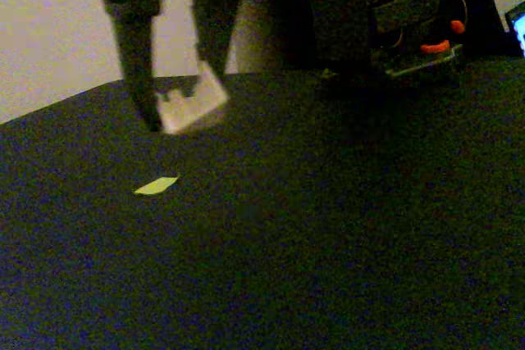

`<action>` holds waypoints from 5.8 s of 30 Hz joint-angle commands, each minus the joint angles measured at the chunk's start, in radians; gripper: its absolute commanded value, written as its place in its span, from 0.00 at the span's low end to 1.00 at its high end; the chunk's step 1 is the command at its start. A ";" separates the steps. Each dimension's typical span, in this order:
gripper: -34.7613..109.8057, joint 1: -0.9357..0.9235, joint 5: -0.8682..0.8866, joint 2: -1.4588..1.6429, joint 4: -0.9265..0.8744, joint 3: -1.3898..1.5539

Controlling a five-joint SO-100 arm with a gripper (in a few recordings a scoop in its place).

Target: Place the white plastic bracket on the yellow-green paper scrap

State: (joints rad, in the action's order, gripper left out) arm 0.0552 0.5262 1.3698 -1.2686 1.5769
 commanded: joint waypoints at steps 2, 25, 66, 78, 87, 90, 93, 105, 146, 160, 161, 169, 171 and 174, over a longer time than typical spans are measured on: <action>0.24 -0.057 0.051 0.094 0.048 0.049; 0.24 -0.224 0.043 0.006 0.135 0.144; 0.24 -0.179 -0.005 0.413 0.087 0.259; 0.24 0.002 -0.247 0.997 0.445 0.836; 0.24 -0.002 -0.428 1.316 0.423 1.092; 0.24 -0.003 -0.454 1.319 0.403 1.124; 0.24 0.000 -0.508 1.328 0.391 1.146; 0.24 -0.043 -0.657 1.439 0.319 1.224; 0.24 -0.155 -0.664 1.933 0.025 1.410; 0.24 -0.067 -0.742 1.933 0.020 1.411; 0.24 -0.063 -0.746 1.933 0.020 1.411; 0.24 -0.058 -0.749 1.933 0.018 1.411; 0.24 -0.058 -0.749 1.933 0.018 1.411; 0.24 -0.058 -0.750 1.933 0.018 1.411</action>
State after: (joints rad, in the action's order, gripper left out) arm -0.0107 -0.1994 3.2720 -1.2134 2.9805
